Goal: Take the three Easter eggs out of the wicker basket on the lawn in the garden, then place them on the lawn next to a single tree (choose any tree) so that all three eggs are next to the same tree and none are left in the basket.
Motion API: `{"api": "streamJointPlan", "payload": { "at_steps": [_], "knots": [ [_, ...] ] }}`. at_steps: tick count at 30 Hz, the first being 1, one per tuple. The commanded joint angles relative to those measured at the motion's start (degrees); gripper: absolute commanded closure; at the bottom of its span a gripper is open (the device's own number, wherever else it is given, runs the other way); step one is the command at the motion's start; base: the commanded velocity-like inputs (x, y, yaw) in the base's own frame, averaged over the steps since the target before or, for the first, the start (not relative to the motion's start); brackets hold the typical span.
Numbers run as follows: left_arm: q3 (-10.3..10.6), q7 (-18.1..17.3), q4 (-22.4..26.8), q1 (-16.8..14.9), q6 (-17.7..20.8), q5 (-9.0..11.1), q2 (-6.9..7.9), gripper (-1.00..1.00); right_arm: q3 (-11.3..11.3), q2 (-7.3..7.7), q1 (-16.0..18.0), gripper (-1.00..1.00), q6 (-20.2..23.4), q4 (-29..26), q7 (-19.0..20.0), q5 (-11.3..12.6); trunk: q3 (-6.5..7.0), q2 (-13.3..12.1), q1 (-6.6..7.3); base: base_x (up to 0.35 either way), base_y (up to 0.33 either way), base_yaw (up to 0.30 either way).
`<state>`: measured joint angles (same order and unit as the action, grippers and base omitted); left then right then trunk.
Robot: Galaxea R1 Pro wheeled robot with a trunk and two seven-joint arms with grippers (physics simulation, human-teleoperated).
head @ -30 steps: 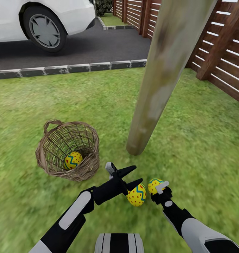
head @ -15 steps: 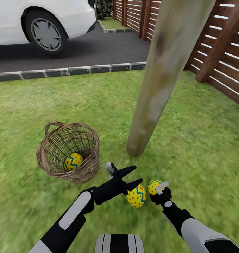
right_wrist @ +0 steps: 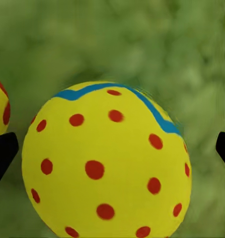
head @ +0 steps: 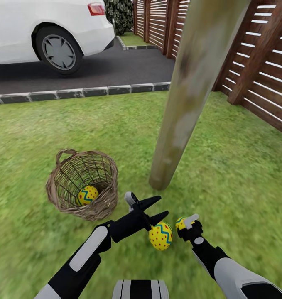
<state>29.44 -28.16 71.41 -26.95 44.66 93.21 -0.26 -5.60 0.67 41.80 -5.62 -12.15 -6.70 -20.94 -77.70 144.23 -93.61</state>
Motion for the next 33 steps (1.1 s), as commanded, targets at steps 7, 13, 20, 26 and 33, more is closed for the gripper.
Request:
{"api": "streamJointPlan", "payload": {
  "at_steps": [7,13,20,26,33],
  "knots": [
    [0.01,-0.05,-0.06,-0.03,0.32,0.31,-0.06,-1.00,-0.46,0.04,0.03,-1.00,1.68,-4.25,-0.35,-0.07,1.52,-0.08,0.19,0.000,0.000,0.000],
    [0.01,0.76,0.63,-0.03,0.58,0.47,-0.01,-1.00,-0.51,1.16,0.03,-1.00,22.92,-19.77,3.50,0.05,2.85,-0.16,0.34,0.000,0.000,0.000],
    [0.01,0.76,1.78,-0.03,1.32,0.78,0.05,-1.00,-0.55,3.74,0.03,-1.00,32.89,-23.18,13.61,0.02,4.40,-0.26,0.52,0.000,0.000,0.000],
    [0.01,0.90,2.53,-0.03,1.39,0.83,0.10,-1.00,-0.62,5.14,0.03,-1.00,37.12,-23.46,14.55,-0.18,5.73,-0.34,0.68,0.000,0.000,0.000],
    [0.08,0.94,2.59,-0.03,1.39,0.88,0.26,-1.00,-0.72,5.55,0.03,-1.00,37.51,-23.12,14.61,-0.23,7.28,-0.43,0.86,-0.009,0.001,0.000]
  ]
}}
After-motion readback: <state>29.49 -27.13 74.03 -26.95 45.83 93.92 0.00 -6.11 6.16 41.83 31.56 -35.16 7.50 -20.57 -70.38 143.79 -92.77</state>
